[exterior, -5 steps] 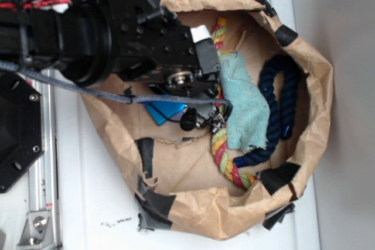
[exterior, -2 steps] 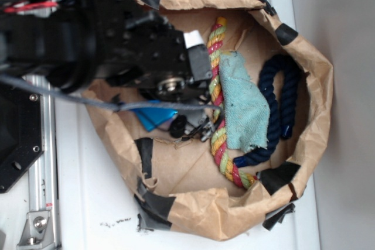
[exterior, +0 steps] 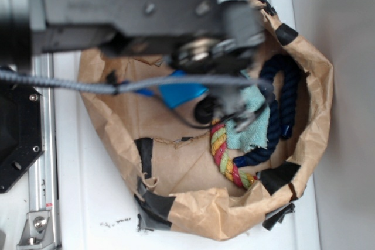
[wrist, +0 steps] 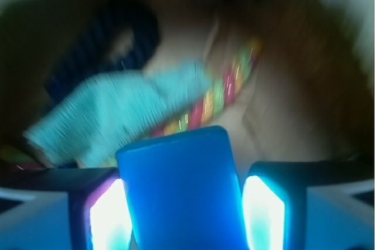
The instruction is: Grab the blue block.
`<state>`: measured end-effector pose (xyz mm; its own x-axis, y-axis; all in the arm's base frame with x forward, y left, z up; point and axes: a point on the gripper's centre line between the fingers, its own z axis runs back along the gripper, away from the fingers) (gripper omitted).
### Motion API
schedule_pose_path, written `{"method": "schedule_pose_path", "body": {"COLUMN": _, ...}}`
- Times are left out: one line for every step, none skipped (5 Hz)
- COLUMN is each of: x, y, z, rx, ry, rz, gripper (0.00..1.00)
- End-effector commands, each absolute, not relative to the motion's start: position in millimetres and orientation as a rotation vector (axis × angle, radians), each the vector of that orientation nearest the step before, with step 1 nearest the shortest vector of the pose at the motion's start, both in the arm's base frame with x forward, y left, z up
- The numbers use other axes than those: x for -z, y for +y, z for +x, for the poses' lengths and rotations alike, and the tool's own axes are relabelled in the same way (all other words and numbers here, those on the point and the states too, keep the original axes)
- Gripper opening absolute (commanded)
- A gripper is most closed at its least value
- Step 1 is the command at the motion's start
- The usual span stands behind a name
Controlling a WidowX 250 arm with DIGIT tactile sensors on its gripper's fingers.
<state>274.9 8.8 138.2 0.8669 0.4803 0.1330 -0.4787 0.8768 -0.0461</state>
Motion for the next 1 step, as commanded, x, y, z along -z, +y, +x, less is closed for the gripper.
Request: {"method": "schedule_pose_path", "body": {"x": -150.3, "y": 17.1, "z": 277.2, "rx": -0.385, "ry": -0.216, "rz": -0.005, "gripper": 0.00}}
